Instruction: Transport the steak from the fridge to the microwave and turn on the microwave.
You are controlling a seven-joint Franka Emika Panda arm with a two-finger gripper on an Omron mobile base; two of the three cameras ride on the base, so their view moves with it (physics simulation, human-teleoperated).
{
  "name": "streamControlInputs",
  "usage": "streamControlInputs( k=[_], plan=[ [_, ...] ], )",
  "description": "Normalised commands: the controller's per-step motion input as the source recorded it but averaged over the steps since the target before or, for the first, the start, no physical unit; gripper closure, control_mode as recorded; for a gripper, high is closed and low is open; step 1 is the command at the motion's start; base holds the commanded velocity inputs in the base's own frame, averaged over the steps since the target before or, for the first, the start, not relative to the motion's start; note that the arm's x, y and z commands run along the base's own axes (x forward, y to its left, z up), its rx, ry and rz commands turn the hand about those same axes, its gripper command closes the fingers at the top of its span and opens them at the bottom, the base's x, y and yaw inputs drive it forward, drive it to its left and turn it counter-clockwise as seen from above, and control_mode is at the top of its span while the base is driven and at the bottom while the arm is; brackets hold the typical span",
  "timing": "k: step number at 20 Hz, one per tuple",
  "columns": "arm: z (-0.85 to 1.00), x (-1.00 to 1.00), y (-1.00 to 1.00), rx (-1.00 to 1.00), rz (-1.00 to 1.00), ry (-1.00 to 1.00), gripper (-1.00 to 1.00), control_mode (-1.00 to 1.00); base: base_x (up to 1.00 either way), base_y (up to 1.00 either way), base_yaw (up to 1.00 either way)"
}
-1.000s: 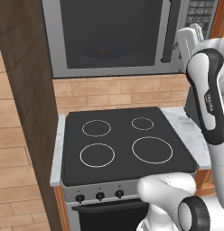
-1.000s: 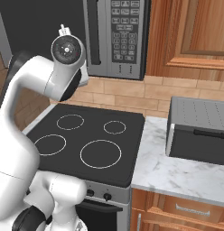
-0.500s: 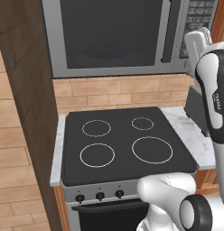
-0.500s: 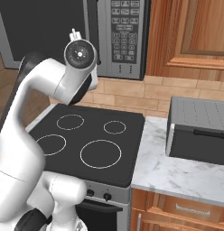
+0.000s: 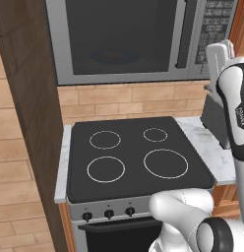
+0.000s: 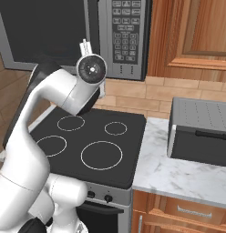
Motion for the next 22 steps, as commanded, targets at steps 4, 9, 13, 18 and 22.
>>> streamControlInputs(
  k=[4,9,13,18,22],
  plan=[
    [-0.13,0.00,-0.22,0.11,0.00,0.00,-1.00,-1.00,0.00,0.00,0.00],
    [-0.04,0.07,-0.20,0.09,0.00,0.00,-1.00,-1.00,0.00,0.00,0.00],
    [0.00,0.14,-0.09,0.06,0.00,0.00,-1.00,-1.00,0.00,0.00,0.00],
    [0.00,0.16,-0.09,0.09,0.00,0.00,-1.00,-1.00,0.00,0.00,0.00],
    [0.00,0.12,-0.15,0.09,0.00,0.00,-1.00,-1.00,0.00,0.00,0.00]
  ],
)
